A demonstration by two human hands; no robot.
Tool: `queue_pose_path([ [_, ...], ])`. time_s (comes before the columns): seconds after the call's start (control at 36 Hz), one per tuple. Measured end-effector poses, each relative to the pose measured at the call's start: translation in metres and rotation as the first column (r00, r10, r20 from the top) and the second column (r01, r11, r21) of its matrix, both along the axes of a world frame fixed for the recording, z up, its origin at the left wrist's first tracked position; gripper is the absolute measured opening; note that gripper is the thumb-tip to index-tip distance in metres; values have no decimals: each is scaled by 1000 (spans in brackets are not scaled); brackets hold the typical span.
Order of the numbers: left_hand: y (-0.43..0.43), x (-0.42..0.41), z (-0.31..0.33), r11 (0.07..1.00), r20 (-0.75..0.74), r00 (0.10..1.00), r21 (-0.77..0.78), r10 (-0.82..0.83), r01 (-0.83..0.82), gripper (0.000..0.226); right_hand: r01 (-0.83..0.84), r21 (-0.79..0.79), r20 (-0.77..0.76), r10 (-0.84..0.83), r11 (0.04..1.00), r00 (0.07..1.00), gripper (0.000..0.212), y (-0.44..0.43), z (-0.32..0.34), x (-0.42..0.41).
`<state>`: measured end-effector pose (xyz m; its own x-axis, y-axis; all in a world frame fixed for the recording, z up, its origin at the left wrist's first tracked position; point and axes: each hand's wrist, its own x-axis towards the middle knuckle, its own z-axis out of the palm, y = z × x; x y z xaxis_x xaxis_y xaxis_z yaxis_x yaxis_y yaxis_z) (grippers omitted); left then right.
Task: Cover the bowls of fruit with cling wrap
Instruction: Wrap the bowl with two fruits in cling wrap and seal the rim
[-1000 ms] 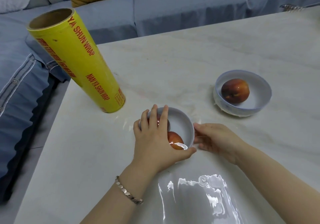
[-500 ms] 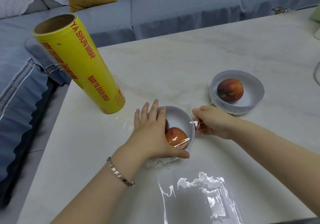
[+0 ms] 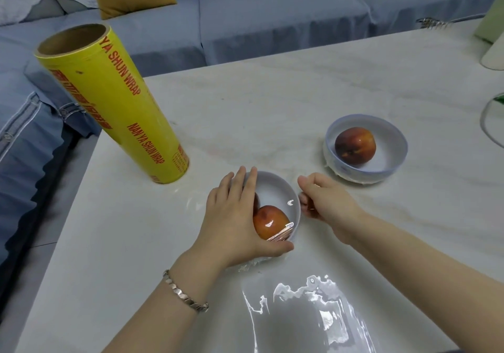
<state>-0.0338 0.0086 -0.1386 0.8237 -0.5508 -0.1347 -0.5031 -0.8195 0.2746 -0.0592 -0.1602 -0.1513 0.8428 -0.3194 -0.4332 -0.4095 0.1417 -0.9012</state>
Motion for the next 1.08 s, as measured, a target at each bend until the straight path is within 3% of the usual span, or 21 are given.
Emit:
queue_pose_path([
  [0.08, -1, -1, 0, 1000, -3, 1000, 1, 15, -15, 132, 75, -235, 106, -51, 969, 993, 29, 9, -5, 1],
  [0.17, -1, -1, 0, 1000, -7, 1000, -1, 21, -21, 133, 140, -474, 209, -43, 869, 977, 25, 15, -10, -2],
  [0.28, 0, 0, -1, 1000, -8, 1000, -2, 24, -24, 133, 225, -555, 295, -64, 801, 953, 26, 17, -11, -2],
  [0.53, 1, -1, -2, 998, -10, 999, -39, 44, -44, 132, 268, -452, 200, -196, 851, 960, 30, 13, -26, 6],
  [0.67, -8, -12, -3, 985, 3, 986, -58, 165, -164, 129, 120, -342, 27, -118, 932, 993, 35, 4, -35, 14],
  [0.81, -28, -26, -4, 852, 13, 858, -132, 513, -507, 124, 94, 77, -50, -91, 993, 995, 42, -2, -21, 6],
  [0.86, -34, -26, 0, 812, -38, 818, -110, 573, -574, 124, 5, 143, -73, 5, 990, 997, 41, -2, -20, 2],
  [0.97, -24, -17, 9, 801, -218, 802, -117, 557, -588, 97, -134, 137, -58, 143, 981, 988, 32, -4, -18, -1],
  [1.08, 4, -3, 23, 849, -191, 890, -272, 413, -453, 80, -199, 89, -39, 203, 976, 978, 24, -5, -14, 7],
])
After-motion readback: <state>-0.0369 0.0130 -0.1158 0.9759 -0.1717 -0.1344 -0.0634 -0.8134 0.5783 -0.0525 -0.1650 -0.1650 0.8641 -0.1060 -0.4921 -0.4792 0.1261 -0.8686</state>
